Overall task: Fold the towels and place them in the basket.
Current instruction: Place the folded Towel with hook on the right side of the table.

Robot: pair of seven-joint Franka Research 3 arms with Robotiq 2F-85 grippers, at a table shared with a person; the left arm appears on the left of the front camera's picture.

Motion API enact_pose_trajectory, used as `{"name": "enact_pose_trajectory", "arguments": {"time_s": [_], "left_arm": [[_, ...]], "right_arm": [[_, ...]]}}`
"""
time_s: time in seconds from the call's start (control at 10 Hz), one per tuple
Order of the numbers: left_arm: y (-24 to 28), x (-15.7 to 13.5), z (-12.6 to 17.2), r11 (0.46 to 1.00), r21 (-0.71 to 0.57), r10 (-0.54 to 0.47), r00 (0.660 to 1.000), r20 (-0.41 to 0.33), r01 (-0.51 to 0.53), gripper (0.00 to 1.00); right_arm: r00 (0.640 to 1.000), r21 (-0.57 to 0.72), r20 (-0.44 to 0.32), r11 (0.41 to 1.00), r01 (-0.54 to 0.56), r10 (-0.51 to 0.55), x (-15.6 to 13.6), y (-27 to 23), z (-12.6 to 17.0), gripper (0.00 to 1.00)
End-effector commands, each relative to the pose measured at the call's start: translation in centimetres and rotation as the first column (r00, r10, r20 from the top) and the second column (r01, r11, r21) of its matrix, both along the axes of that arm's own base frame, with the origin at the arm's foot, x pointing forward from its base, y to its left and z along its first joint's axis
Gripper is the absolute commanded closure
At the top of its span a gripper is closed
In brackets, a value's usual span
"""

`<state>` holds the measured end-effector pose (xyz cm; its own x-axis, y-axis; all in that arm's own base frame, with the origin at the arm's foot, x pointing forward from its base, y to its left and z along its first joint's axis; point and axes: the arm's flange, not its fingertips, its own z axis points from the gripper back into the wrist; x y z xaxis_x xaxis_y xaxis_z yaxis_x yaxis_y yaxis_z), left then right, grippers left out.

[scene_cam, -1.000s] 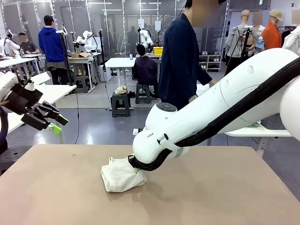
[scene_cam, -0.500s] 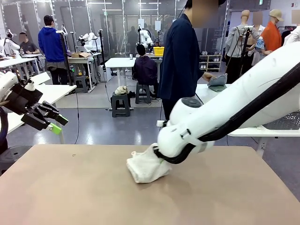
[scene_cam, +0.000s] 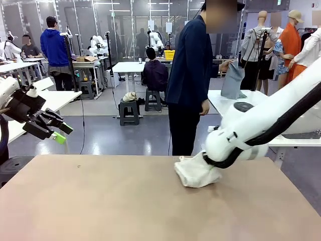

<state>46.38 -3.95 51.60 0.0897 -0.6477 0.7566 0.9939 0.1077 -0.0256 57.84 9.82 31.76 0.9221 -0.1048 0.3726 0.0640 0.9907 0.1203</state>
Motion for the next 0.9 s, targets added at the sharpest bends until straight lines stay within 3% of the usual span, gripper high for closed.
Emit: {"name": "enact_pose_trajectory", "arguments": {"time_s": [0.0, 0.4, 0.8], "left_arm": [[0.0, -0.1, 0.3, 1.0, 0.009, 0.001, 1.0, -0.004, -0.001, 0.2], [0.0, -0.1, 0.3, 1.0, 0.009, 0.001, 1.0, -0.004, -0.001, 0.2], [0.0, -0.1, 0.3, 1.0, 0.009, 0.001, 1.0, -0.004, -0.001, 0.2]], "right_arm": [[0.999, -0.042, 0.023, 0.998, 0.041, -0.04, 1.0, -4.2, -0.9, 0.95], [0.999, -0.12, -0.033, 0.993, -0.022, 0.018, 2.4, -13.7, -1.2, 0.95], [0.999, -0.115, -0.052, 0.993, -0.016, 0.01, 2.2, -18.4, -1.2, 0.95]]}}
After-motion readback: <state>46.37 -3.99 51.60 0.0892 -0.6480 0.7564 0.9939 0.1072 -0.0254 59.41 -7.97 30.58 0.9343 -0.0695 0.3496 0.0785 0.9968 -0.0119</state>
